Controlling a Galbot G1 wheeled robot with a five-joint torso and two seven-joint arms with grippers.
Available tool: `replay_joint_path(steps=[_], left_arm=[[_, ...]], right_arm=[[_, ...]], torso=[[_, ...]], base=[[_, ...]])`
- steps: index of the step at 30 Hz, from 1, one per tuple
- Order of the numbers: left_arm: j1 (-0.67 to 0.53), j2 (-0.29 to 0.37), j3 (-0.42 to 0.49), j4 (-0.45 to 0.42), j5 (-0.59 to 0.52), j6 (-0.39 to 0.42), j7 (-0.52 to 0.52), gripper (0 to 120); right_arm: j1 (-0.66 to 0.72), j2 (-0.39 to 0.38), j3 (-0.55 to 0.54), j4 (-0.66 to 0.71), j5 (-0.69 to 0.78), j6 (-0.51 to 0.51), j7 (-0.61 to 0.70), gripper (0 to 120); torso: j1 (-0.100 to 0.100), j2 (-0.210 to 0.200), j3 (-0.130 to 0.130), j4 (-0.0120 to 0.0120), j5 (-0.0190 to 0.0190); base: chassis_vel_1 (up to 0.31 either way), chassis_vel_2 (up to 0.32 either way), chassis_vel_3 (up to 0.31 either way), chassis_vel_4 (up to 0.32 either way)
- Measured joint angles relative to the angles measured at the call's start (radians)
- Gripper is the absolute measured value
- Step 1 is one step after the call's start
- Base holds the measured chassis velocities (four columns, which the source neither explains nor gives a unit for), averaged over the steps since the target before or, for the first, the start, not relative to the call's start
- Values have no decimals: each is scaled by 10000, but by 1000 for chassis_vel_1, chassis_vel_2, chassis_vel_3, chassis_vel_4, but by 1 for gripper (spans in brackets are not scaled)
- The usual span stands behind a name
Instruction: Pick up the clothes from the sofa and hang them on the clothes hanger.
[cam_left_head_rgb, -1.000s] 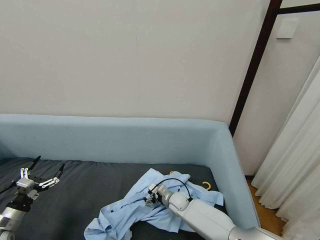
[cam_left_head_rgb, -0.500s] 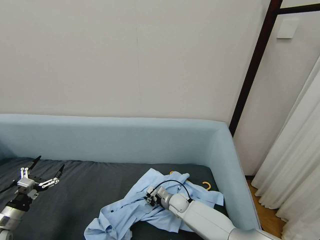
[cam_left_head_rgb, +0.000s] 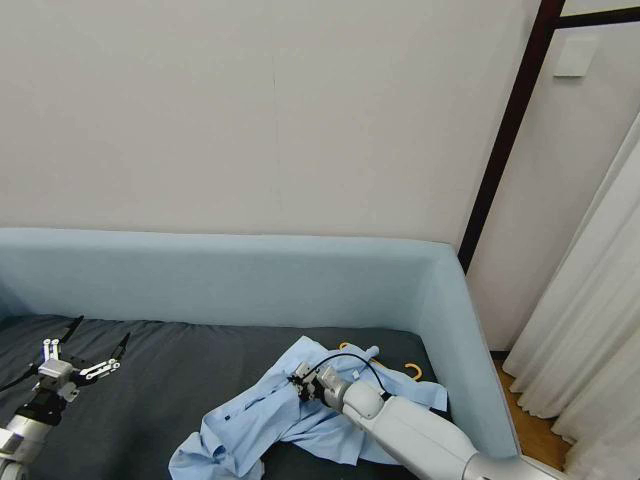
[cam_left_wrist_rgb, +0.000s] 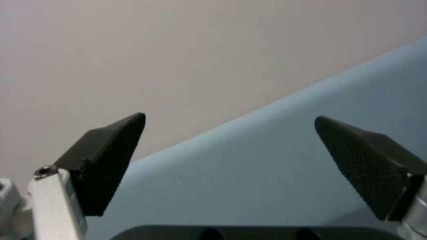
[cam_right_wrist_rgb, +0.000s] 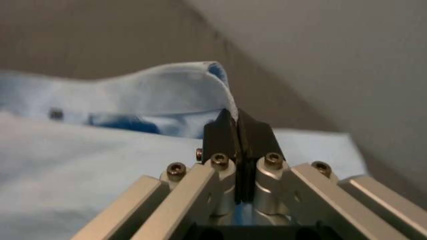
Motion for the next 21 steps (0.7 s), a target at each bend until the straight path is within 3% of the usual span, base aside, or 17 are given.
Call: replay_joint_path(steps=[8,11,18,21], left_arm=[[10,-92,558,55,-440,-228,961,100],[-186,-238,1394,180,-1354,-313,1119,100],[-537,-646,3052,505,-2836,-65,656,100],[-775,-1396,3946,618,-3405,320,142,100]], right_arm=[[672,-1150,506,2659,1960,493,998,0],[941,-1491,1351,3806,2357,562,1953,0],[1247,-1761,2556,4756,2867,453,3570,0],[1320,-1938,2919,5058,3010,433,3843,0]], torso=[[1,0,0,-2,-1],[0,0,-1,2,0],[1,0,0,-4,0],[1,0,0,4,0]], base=[[0,0,0,0],[0,0,0,0],[0,0,0,0],[0,0,0,0]])
